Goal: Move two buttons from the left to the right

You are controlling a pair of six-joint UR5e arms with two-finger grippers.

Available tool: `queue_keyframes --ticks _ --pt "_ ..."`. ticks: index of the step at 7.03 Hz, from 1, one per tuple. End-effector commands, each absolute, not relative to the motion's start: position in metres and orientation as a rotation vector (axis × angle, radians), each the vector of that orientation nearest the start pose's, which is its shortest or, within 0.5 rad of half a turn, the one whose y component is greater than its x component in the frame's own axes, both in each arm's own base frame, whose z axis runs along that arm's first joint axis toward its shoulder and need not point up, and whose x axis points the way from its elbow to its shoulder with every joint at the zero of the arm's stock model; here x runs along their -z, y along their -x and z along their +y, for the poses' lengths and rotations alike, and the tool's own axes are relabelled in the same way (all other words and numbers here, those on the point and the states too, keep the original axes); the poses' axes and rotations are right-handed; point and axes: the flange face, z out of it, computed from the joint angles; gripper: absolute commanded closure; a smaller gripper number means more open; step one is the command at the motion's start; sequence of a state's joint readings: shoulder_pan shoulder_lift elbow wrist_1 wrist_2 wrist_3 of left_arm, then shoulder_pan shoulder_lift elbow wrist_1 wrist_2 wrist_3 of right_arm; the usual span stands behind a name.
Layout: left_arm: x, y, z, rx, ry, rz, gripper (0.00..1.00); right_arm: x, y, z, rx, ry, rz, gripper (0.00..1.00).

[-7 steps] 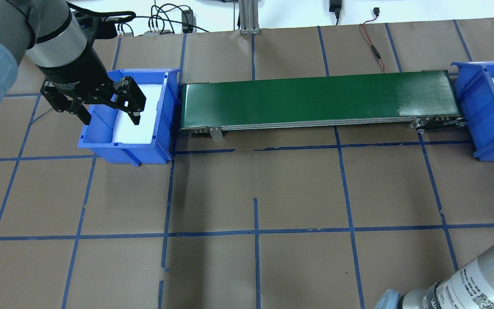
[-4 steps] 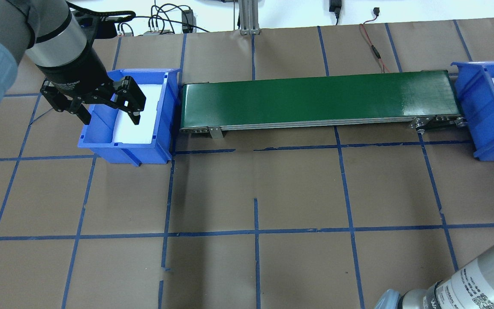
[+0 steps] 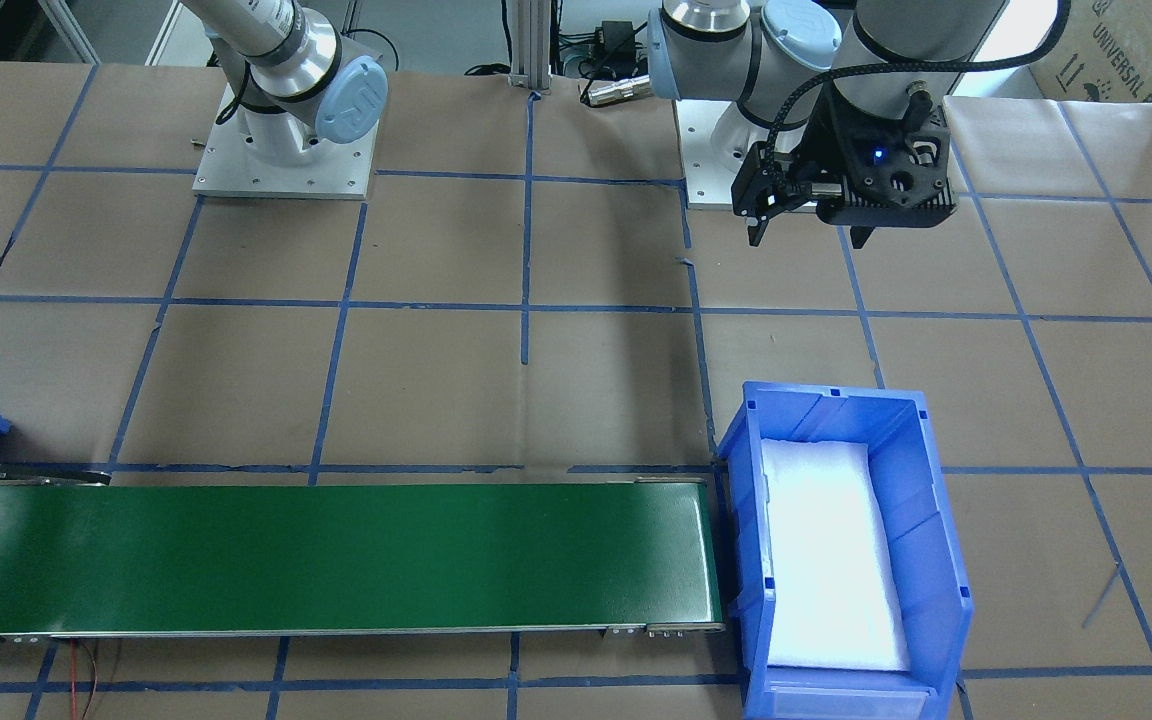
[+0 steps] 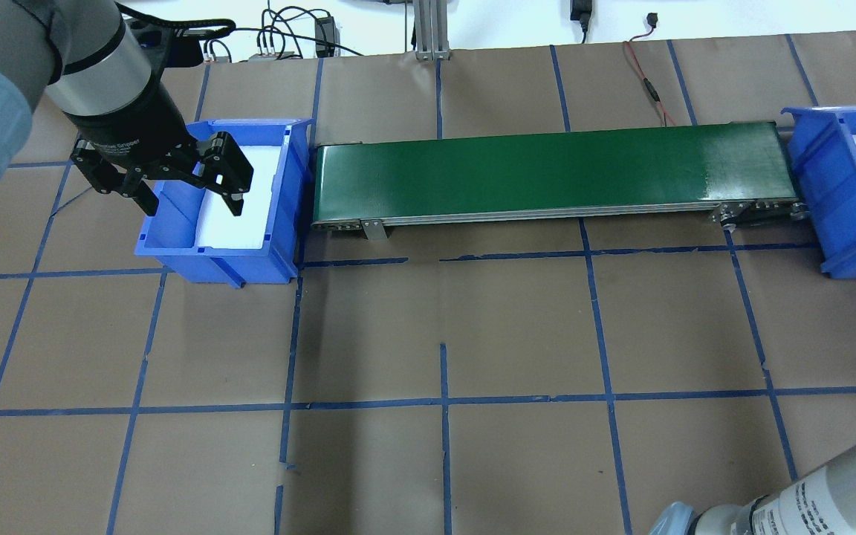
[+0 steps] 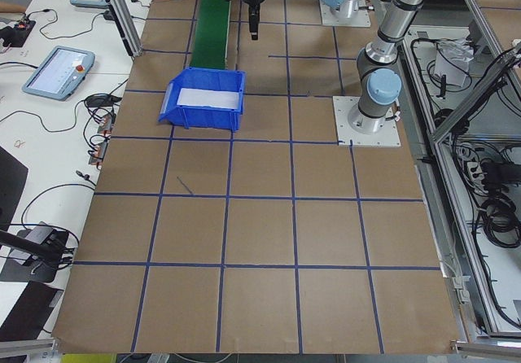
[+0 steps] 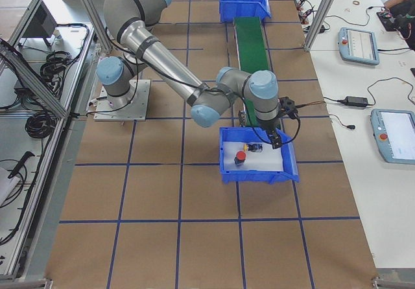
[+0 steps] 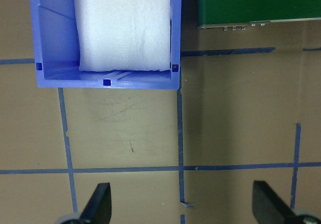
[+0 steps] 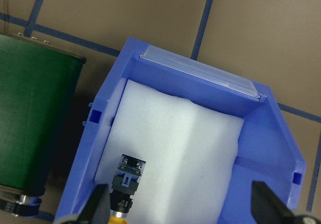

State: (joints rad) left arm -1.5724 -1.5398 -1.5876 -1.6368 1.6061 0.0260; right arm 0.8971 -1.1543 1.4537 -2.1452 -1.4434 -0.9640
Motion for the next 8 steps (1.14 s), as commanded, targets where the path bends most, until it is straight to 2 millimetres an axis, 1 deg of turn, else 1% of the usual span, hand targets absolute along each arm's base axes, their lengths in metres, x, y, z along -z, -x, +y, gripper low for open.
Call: queue_keyframes --ticks 1,2,3,4,5,6,7,8 --pt "-0.488 0.131 -0.473 -0.084 -0.044 3.106 0.0 -0.433 0.239 -0.596 0.415 0.406 3.165 0.0" --pt "-0.488 0.131 -0.473 -0.082 -0.044 3.106 0.0 -0.446 0.204 -0.59 0.335 0.285 3.134 0.0" --pt "-0.488 0.131 -0.473 -0.082 -0.044 3.106 0.0 -0.469 0.17 -0.58 0.306 0.259 3.146 0.0" --pt "-0.489 0.131 -0.473 -0.079 -0.044 3.106 0.0 -0.485 0.137 -0.568 0.232 0.183 3.162 0.0" --pt "-0.489 0.131 -0.473 -0.079 -0.044 3.106 0.0 -0.497 0.095 -0.56 0.182 0.163 3.163 0.0" --pt "-0.489 0.131 -0.473 -0.079 -0.044 3.106 0.0 -0.508 0.054 -0.555 0.185 0.125 3.178 0.0" --pt "-0.489 0.131 -0.473 -0.082 -0.044 3.106 0.0 -0.504 0.019 -0.553 0.139 0.102 3.166 0.0" --pt "-0.489 0.131 -0.473 -0.082 -0.044 3.106 0.0 -0.508 -0.009 -0.544 0.111 0.013 3.156 0.0"
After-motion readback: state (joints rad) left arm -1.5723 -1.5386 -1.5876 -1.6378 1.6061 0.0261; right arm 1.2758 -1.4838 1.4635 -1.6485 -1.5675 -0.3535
